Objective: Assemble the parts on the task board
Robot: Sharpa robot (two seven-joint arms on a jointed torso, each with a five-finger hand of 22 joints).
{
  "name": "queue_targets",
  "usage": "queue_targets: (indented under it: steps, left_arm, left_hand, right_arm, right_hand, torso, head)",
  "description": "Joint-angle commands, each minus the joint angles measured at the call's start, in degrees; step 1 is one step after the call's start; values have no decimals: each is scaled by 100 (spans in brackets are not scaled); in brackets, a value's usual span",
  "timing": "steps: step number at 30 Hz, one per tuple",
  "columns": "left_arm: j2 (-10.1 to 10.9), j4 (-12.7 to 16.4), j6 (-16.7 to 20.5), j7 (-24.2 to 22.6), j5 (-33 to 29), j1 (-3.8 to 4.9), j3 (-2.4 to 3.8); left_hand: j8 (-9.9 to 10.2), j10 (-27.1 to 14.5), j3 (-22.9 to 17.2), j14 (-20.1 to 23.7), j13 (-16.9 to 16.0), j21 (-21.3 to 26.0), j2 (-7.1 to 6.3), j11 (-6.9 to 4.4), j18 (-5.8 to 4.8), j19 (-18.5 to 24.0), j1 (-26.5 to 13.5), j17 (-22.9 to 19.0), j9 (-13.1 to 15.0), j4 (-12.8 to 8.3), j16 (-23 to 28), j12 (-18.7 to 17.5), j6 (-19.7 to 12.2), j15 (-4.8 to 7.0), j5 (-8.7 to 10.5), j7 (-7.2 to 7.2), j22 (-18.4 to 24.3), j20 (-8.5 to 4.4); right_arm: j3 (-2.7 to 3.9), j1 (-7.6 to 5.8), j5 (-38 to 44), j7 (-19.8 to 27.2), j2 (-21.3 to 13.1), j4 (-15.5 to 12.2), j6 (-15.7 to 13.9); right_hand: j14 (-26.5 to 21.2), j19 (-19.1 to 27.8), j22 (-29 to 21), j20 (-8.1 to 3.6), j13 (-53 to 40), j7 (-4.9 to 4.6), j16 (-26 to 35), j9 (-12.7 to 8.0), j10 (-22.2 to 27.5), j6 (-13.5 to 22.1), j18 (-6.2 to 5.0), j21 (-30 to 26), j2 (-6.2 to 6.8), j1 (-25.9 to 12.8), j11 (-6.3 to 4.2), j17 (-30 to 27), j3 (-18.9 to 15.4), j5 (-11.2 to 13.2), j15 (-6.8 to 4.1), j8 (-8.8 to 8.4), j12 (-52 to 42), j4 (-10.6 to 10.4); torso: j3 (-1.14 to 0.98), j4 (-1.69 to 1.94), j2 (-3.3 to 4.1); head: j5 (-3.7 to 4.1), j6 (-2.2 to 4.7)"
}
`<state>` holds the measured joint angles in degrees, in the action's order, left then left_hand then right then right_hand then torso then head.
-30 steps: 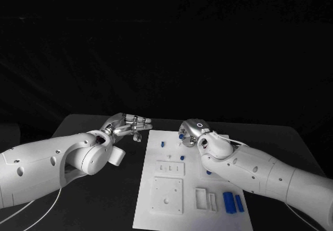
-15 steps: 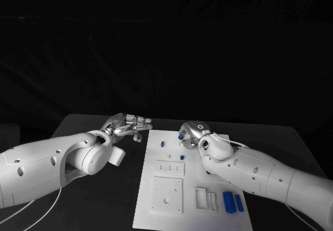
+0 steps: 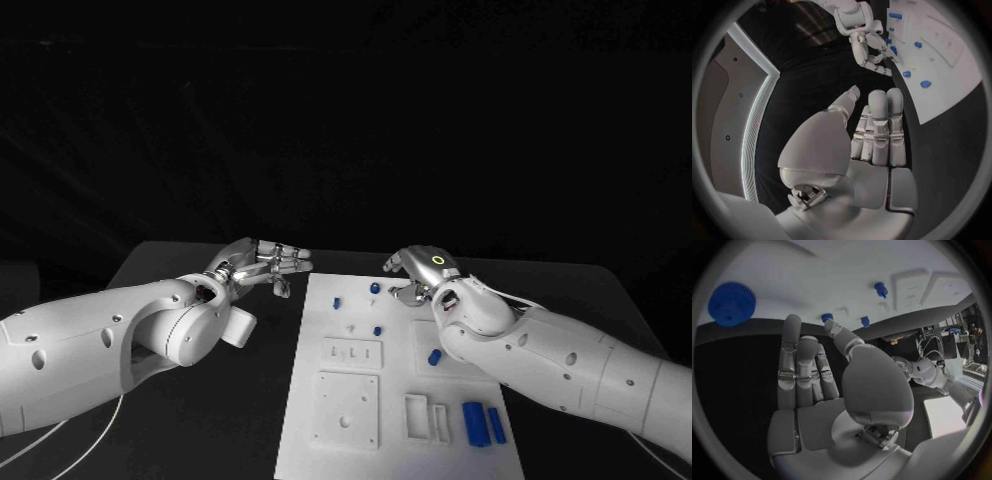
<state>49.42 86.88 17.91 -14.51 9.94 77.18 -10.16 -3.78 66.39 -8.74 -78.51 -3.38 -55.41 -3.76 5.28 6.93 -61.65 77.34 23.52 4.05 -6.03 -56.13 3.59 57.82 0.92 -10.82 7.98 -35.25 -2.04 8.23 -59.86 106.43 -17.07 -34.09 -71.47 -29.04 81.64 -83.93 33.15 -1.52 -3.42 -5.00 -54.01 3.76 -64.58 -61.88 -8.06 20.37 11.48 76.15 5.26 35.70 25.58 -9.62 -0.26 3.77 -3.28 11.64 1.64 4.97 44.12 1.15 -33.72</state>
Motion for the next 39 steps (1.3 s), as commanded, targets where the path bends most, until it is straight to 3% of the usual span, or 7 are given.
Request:
queue_targets:
  steps: [1,4,8,9,12,22,39]
  left_arm:
    - [9,-8,-9,-30,15,10,6]
    - [23,-29,-7,-35,15,12,6]
    - [36,-54,-8,-38,15,14,6]
    - [38,-58,-7,-38,14,14,6]
    - [37,-72,-9,-40,13,15,5]
    - [-2,-110,-93,-83,12,14,4]
    - [-30,-146,-128,-64,12,12,3]
  left_hand:
    - [17,-40,-2,-39,-5,-38,-12,-11,101,14,16,-8,8,23,-27,-19,-57,-7,5,6,13,18]
    - [17,-40,-2,-39,-5,-38,-12,-11,101,14,16,-8,8,23,-27,-19,-57,-7,5,6,13,18]
    - [15,-31,-3,-38,-5,-40,-13,-14,101,15,23,-10,9,22,-26,-18,-49,-6,5,3,17,18]
    - [15,-31,-3,-38,-5,-41,-13,-14,101,15,23,-10,10,22,-26,-18,-48,-5,5,3,17,18]
    - [15,-31,-3,-38,-5,-41,-13,-14,101,15,23,-10,10,22,-26,-18,-48,-5,5,3,17,18]
    - [17,-37,16,-33,-5,-41,-32,-11,98,21,5,-13,8,33,-23,-18,-50,-7,8,5,24,19]
    - [16,-42,29,-33,-5,-46,-12,-11,98,22,9,-13,8,46,-26,-18,-56,-8,-18,5,30,20]
  right_arm:
    - [108,-7,-186,53,-202,-214,-137]
    - [278,-7,-412,93,-482,-416,36]
    - [426,-7,-884,206,-796,-524,441]
    - [446,-8,-976,239,-845,-520,523]
    - [493,-8,-1197,344,-966,-444,821]
    - [530,-4,-1482,525,-899,58,1321]
    - [532,67,-1387,494,-622,459,1472]
  right_hand:
    - [14,-109,37,-65,-6,-101,-3,-5,-384,-69,-23,-21,-11,-127,-103,17,255,15,-87,-17,-32,-42]
    - [48,-130,82,-167,-29,-129,-64,-3,-1140,-164,130,10,-23,-201,-281,67,350,-7,-198,-17,4,-144]
    - [27,-176,5,-356,-258,-26,-59,18,-1886,-271,334,-81,76,-347,-560,115,-202,-380,-406,-7,-231,-343]
    - [10,-184,-34,-407,-404,0,-37,19,-2047,-293,382,-123,128,-411,-610,120,-434,-664,-460,-5,-401,-391]
    - [44,-245,-251,-545,-2873,10,-40,30,-1050,-229,578,-146,-174,-164,-676,279,-1810,-1220,-540,6,-2479,-528]
    - [36,-228,-182,-462,-5781,-10,-807,157,-798,-67,412,346,-208,-158,-622,1733,-1999,-1321,-455,-12,-5156,-521]
    - [94,-208,-81,-416,-6112,-46,-836,196,-825,97,371,398,-208,-144,-582,2200,-2067,-1194,-411,-13,-5485,-551]
  torso:
    - [-10,-41,-8]
    - [-16,-65,-17]
    - [-21,-100,-28]
    - [-25,-113,-29]
    - [-42,-139,-28]
    - [-49,-122,-14]
    - [-83,-96,17]
  head:
    - [30,41]
    - [52,50]
    - [69,67]
    - [70,68]
    - [75,72]
    - [75,38]
    - [91,-2]
